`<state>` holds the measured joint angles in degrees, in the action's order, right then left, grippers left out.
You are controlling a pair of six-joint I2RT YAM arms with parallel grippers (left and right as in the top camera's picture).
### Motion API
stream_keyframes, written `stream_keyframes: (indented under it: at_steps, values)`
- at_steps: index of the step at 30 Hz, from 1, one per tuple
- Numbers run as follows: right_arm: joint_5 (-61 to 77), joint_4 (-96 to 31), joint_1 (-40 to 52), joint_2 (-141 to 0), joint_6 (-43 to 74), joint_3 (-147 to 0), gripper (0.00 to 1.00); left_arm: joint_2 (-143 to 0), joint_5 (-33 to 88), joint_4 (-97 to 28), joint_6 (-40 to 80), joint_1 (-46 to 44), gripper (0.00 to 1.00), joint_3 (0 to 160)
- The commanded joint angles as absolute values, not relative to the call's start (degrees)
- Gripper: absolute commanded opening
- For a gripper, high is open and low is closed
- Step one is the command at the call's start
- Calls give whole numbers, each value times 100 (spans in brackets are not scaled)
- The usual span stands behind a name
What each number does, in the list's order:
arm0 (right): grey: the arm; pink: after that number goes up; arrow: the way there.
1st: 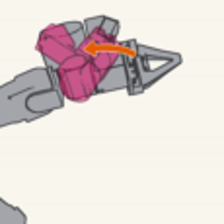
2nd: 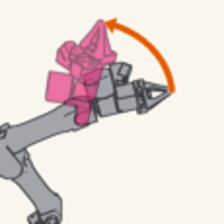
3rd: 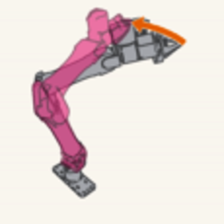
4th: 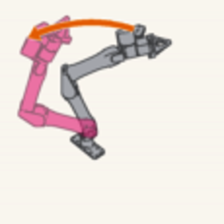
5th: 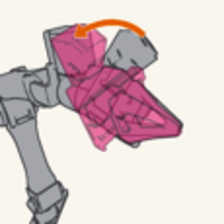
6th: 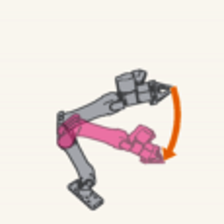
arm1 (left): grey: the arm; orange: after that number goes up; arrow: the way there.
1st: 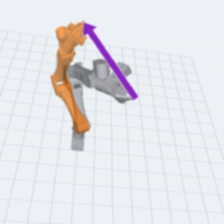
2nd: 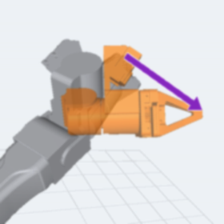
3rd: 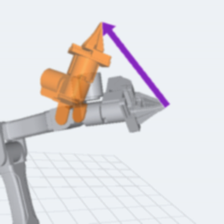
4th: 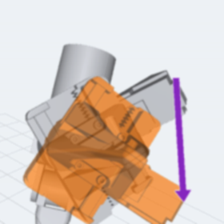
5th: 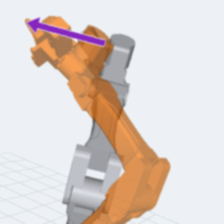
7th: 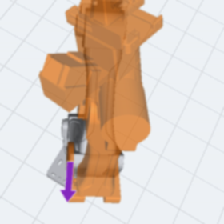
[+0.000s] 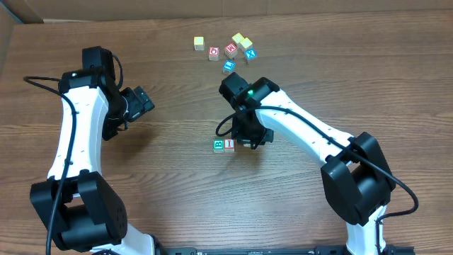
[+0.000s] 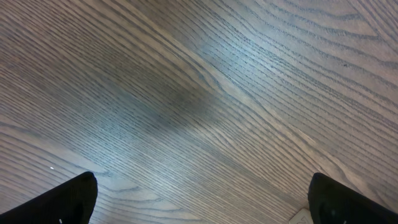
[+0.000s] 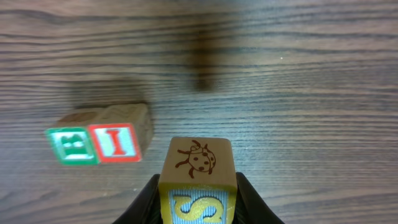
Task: Flip 4 blocks
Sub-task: 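Carry the yellow S block toward the green B and red I blocks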
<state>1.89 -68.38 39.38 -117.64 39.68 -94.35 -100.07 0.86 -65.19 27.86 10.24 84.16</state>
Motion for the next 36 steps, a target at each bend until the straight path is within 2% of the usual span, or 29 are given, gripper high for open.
stream_keyframes:
  at_steps: [1,19,25,29,32,36]
  values:
    - [93,-6624,3927,-11773,4049,-9268,21,-9909,67,-6532,2698,1048,100,8534]
    - [97,-5916,3927,-11778,4034,-8731,22,-9909,69,-6532,2698,1041,100,8532]
    - [117,-5920,3927,-11778,4034,-8731,36,-9909,69,-6532,2698,1041,100,8532]
    - [117,-5920,3927,-11778,4032,-8731,50,-9909,67,-6532,2698,1041,100,8532]
    - [156,-5922,3927,-11778,4032,-8731,55,-9909,69,-6532,2698,1041,100,8532]
    - [180,-5957,3885,-11754,3896,-8823,55,-9909,69,-6532,2698,1041,100,8532]
